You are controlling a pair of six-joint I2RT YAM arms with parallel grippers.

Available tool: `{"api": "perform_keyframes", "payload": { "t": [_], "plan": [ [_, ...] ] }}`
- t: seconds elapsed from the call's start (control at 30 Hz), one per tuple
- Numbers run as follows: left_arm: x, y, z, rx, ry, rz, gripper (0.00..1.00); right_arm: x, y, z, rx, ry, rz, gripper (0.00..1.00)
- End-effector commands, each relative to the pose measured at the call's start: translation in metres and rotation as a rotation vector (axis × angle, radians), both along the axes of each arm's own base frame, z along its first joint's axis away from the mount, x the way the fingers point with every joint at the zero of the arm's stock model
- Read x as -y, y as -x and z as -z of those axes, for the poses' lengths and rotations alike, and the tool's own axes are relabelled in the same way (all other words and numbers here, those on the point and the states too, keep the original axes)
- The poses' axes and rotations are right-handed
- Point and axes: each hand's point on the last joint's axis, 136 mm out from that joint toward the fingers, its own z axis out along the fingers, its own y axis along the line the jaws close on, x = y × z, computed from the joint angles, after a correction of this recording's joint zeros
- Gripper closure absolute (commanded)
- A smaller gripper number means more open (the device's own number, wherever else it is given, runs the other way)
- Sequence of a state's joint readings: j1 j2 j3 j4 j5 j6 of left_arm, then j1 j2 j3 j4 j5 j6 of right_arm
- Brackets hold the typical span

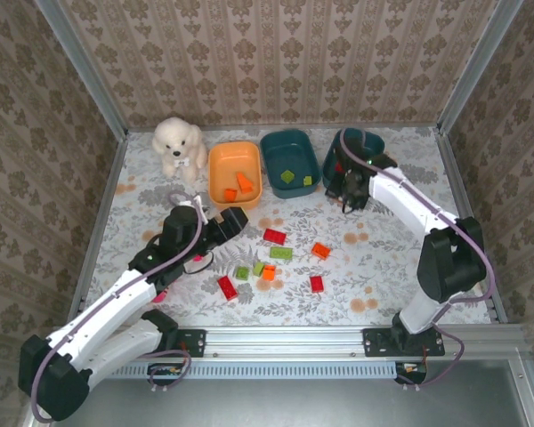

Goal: Sort the legos into containers by color

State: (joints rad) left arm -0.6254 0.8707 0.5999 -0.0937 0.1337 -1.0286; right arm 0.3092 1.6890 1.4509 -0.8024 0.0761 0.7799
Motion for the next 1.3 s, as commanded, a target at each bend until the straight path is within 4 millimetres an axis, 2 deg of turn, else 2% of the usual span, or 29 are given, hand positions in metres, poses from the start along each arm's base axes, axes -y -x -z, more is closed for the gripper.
{"api": "perform_keyframes", "payload": {
  "t": [0.0, 0.17, 0.23, 0.43, 0.53, 0.6, 0.77, 0.87, 0.97, 1.07, 1.17, 1.27],
  "plan": [
    [-0.003, -0.020, -0.028, 0.073, 0.063, -0.076, 0.11, 0.019, -0.035, -0.002, -0.002, 0.070, -0.031, 0.57],
    [-0.011, -0.031, -0.042, 0.116, 0.083, -0.140, 0.10, 0.034, -0.097, -0.002, 0.014, 0.060, 0.011, 0.57],
    [-0.013, -0.034, -0.046, 0.122, 0.082, -0.152, 0.10, 0.042, -0.120, 0.006, 0.013, 0.054, 0.034, 0.57],
    [-0.015, -0.035, -0.050, 0.117, 0.076, -0.159, 0.10, 0.070, -0.169, 0.033, 0.017, 0.034, 0.104, 0.57],
    [-0.017, -0.033, -0.047, 0.105, 0.067, -0.164, 0.10, 0.079, -0.184, 0.050, 0.006, 0.019, 0.119, 0.57],
    [-0.018, -0.032, -0.046, 0.102, 0.068, -0.169, 0.10, 0.080, -0.189, 0.054, 0.000, 0.014, 0.117, 0.59],
    [-0.022, -0.030, -0.039, 0.088, 0.063, -0.183, 0.10, 0.066, -0.192, 0.032, 0.051, 0.043, 0.051, 0.60],
    [-0.024, -0.030, -0.032, 0.080, 0.048, -0.184, 0.10, 0.033, -0.186, 0.006, 0.113, 0.034, -0.051, 0.60],
    [-0.031, -0.029, -0.022, 0.051, 0.009, -0.201, 0.10, -0.029, -0.174, -0.021, 0.199, -0.031, -0.186, 0.60],
    [-0.049, -0.029, -0.013, 0.006, -0.041, -0.270, 0.11, -0.099, -0.152, -0.025, 0.204, -0.096, -0.308, 0.59],
    [-0.062, -0.029, -0.022, 0.040, -0.063, -0.318, 0.11, -0.152, -0.132, -0.023, 0.205, -0.121, -0.391, 0.59],
    [-0.070, -0.027, -0.026, 0.044, -0.075, -0.342, 0.11, -0.193, -0.118, -0.015, 0.186, -0.179, -0.439, 0.59]
  ]
}}
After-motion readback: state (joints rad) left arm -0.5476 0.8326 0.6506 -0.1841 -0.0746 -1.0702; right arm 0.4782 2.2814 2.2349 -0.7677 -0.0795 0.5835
